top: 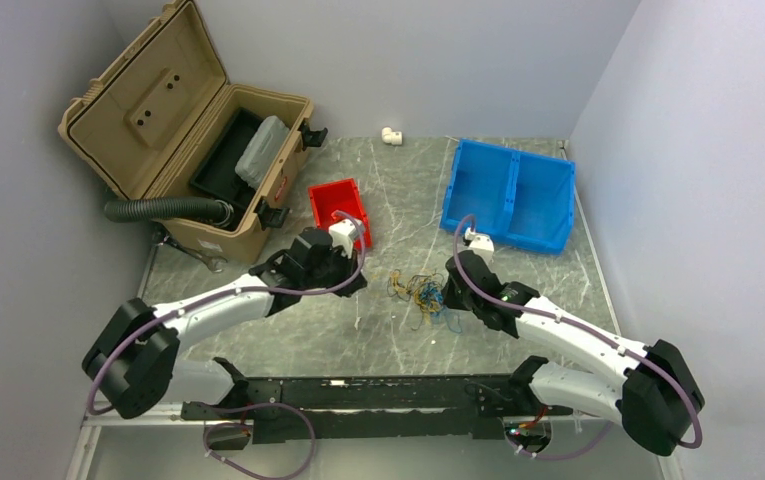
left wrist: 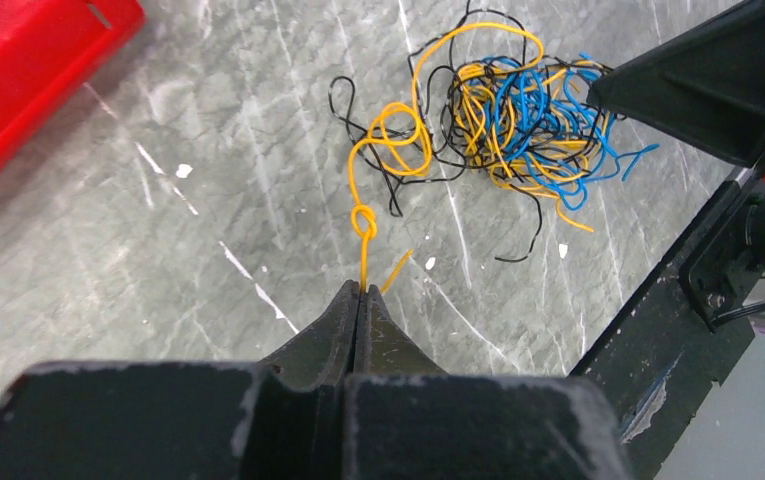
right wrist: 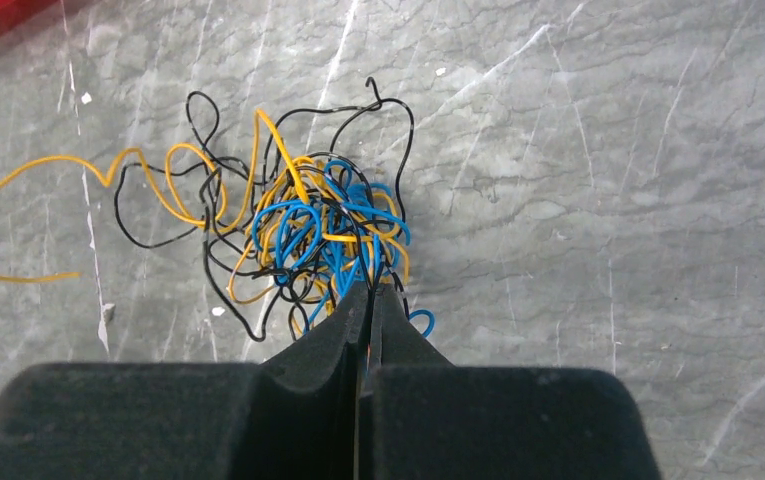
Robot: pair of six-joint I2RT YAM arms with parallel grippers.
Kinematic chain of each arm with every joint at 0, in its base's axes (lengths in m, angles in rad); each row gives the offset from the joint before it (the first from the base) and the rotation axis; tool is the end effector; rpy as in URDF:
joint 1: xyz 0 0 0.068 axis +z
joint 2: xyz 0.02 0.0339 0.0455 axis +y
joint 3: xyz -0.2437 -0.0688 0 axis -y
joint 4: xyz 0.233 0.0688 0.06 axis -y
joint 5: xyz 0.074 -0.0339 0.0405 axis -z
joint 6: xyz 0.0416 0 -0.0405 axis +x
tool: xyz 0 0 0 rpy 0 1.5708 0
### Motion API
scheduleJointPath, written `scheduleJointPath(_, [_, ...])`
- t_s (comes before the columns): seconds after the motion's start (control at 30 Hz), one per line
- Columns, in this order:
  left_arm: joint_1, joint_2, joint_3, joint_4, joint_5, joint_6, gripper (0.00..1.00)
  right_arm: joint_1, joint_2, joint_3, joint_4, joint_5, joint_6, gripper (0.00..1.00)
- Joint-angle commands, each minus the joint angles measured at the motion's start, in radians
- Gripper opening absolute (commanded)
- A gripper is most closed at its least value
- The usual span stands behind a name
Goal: Untangle the cables
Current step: Untie the cable.
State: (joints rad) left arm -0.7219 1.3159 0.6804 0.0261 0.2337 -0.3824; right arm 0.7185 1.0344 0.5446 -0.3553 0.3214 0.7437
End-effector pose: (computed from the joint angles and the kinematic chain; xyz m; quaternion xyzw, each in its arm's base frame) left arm 0.2004 -0.1893 0.1938 0.2019 0.8589 -0.3289 0.3368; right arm 0.1627 0.1248 0.1814 0.0684 0.9221 0.1226 0.3607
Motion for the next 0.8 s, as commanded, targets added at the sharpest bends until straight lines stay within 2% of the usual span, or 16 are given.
scheduleJointPath(0.0, [0.009, -0.086, -0.008, -0.066, -0.067, 0.004, 0.00, -0.004, 0.006, 0.019, 0.022, -0.011, -0.026, 0.00])
scheduleJointPath(0.13, [0.017, -0.167, -0.002, -0.151, -0.117, 0.022, 0.00, -0.004, -0.001, 0.037, 0.031, -0.039, -0.071, 0.00])
scheduleJointPath(0.27, [0.018, -0.239, 0.011, -0.235, -0.141, 0.043, 0.00, -0.003, -0.039, 0.050, 0.101, -0.156, -0.177, 0.00])
scheduleJointPath(0.4, [0.017, -0.293, 0.007, -0.257, -0.060, 0.059, 0.00, -0.002, -0.077, 0.058, 0.217, -0.379, -0.284, 0.00])
scheduleJointPath(0.5, [0.016, -0.338, 0.000, -0.253, -0.020, 0.049, 0.06, 0.000, -0.074, 0.083, 0.272, -0.521, -0.312, 0.00])
scheduleJointPath(0.57, [0.012, -0.378, -0.010, -0.226, 0.014, 0.053, 0.19, -0.001, -0.059, 0.096, 0.277, -0.567, -0.316, 0.00])
scheduleJointPath(0.7, [0.000, -0.424, -0.003, -0.216, 0.003, 0.067, 0.69, -0.002, -0.025, 0.062, 0.314, -0.567, -0.288, 0.00])
scheduleJointPath(0.77, [-0.002, -0.408, 0.020, -0.230, -0.015, 0.077, 0.82, 0.000, 0.004, 0.050, 0.328, -0.577, -0.273, 0.00])
